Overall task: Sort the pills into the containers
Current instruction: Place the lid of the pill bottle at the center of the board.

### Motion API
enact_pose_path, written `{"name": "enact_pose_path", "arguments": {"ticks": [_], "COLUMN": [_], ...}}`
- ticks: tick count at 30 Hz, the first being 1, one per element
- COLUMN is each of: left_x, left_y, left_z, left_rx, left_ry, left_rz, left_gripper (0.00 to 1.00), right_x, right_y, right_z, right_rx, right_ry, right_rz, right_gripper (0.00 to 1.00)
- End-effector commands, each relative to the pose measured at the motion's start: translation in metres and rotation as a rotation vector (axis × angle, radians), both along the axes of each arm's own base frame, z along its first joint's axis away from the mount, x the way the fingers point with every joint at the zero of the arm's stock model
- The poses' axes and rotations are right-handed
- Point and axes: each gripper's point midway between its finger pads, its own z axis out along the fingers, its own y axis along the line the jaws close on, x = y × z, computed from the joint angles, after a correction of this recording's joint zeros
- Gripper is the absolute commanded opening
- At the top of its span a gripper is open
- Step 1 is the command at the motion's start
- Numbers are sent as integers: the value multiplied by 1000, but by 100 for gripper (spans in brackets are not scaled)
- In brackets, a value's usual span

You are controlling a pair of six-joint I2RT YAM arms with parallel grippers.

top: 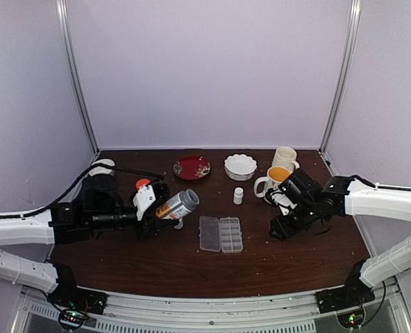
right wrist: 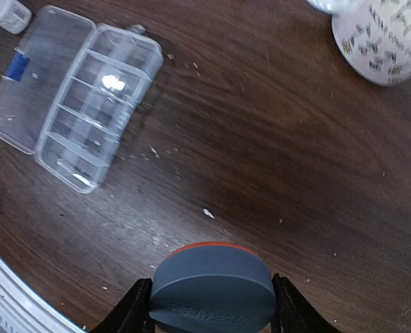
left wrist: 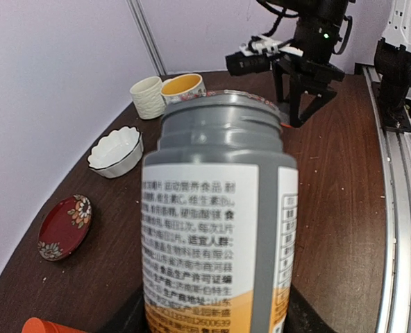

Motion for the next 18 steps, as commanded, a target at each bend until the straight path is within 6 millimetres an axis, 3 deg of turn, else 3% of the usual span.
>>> {"name": "enact_pose_path", "arguments": {"ticks": [1, 8, 14, 18], "left_x": [8, 8, 9, 12], "left_y": [11, 17, 4, -10], "left_z": [32, 30, 15, 2], "left_rx": [-135, -145, -94, -51], "left_ry": [-87, -89, -9, 68], "left_rz": [73, 97, 69, 54], "left_gripper": [0, 0, 0, 0], "right_x": [-4, -2, 0, 1], "right_y": [-8, -7, -9, -10], "right_z": [-26, -65, -77, -75], "right_rx": [-6, -64, -102, -111], "right_ry": [83, 150, 170, 163], "right_rz": [-84, -97, -109, -108], "right_gripper": [13, 16, 28, 58]}}
